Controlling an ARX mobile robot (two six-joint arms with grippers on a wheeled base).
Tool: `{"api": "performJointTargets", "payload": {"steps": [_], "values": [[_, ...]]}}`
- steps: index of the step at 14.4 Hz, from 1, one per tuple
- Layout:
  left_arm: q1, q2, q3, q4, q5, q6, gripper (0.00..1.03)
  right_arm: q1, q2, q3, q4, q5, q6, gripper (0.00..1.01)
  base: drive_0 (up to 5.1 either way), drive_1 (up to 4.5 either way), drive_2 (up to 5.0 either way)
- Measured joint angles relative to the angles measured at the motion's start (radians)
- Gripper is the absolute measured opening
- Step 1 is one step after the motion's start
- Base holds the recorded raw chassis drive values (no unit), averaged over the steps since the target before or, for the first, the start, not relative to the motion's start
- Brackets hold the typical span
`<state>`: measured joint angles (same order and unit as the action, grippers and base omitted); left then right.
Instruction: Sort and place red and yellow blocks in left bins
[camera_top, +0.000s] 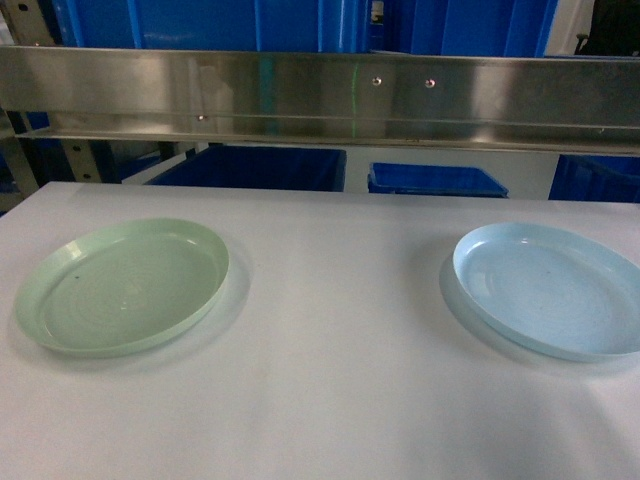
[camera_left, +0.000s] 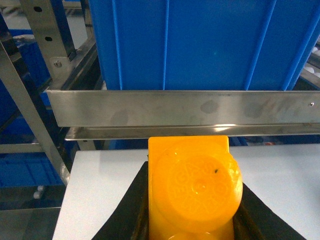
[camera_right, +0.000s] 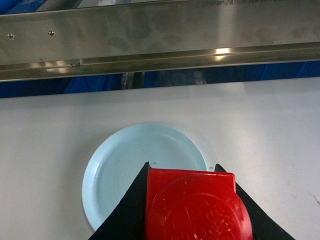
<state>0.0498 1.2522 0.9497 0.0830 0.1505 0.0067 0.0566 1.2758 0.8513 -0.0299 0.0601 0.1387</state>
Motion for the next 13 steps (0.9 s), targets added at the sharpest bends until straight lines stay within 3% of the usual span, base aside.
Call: {"api": "performJointTargets", "payload": {"steps": [7,13], "values": [[-0.001,0.003,0.000,-0.003,0.005,0.000,0.27,-0.005,-0.002,0.000,-0.001,0.007,0.000,0.27,-4.1,-0.04,4.4],[-0.001,0.002,0.001,0.001,0.004,0.000,0.27,-0.005,-0.004,-0.002,0.001,0.004,0.000,0.27,-4.9,1.36,3.3]]}}
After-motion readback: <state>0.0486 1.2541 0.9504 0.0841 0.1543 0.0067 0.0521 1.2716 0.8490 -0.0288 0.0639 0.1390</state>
